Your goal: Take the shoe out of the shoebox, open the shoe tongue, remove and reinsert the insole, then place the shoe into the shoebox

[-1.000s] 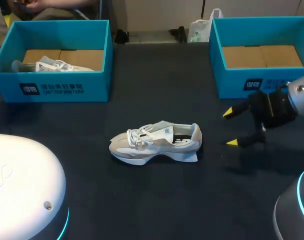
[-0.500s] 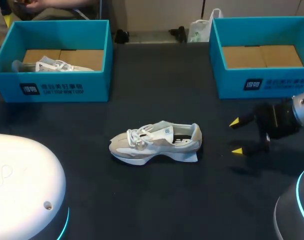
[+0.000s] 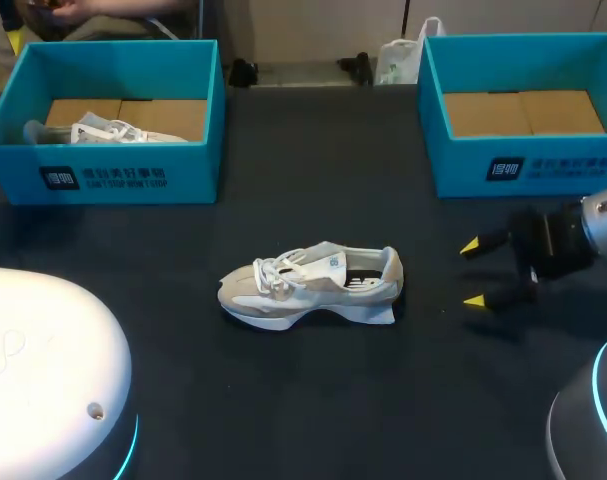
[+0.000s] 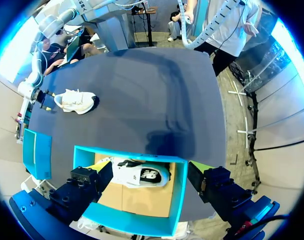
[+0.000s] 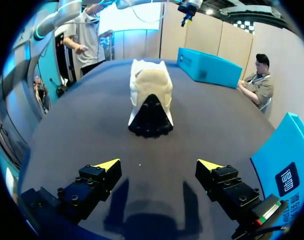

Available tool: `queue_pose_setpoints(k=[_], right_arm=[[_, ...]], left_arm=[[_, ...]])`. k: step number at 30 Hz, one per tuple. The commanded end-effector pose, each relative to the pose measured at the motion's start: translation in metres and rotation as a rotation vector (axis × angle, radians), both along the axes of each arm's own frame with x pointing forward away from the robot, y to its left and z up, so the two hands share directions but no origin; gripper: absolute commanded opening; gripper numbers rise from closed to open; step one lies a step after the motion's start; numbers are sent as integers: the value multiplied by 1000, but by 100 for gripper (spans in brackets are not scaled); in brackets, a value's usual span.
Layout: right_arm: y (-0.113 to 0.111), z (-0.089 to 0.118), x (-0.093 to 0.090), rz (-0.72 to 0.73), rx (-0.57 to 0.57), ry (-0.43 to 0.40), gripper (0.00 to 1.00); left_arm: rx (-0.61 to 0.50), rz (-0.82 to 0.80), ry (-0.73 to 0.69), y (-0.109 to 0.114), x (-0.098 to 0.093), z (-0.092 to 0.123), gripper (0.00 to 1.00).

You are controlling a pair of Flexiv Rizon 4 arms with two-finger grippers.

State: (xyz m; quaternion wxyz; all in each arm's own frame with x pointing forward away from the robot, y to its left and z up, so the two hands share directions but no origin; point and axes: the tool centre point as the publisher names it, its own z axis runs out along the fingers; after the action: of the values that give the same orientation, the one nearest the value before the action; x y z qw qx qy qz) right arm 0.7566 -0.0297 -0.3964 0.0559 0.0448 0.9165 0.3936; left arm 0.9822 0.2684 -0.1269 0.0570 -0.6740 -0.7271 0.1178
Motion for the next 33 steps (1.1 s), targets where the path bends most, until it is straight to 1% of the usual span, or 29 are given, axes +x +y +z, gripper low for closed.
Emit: queue_pose_setpoints(k=[1,3,5,33], right_arm=[[2,-9,6,-3,10,4,100],[2,-11,7,-8,17,5,100],[2,-8,10,-17,12,-23,100],[2,-8,10,-17,12,-23,100]], left_arm=[[3,-1,2,0,1,1,100],[3,-1,2,0,1,1,100],[3,-1,2,0,1,1,100],[3,-1,2,0,1,1,100]])
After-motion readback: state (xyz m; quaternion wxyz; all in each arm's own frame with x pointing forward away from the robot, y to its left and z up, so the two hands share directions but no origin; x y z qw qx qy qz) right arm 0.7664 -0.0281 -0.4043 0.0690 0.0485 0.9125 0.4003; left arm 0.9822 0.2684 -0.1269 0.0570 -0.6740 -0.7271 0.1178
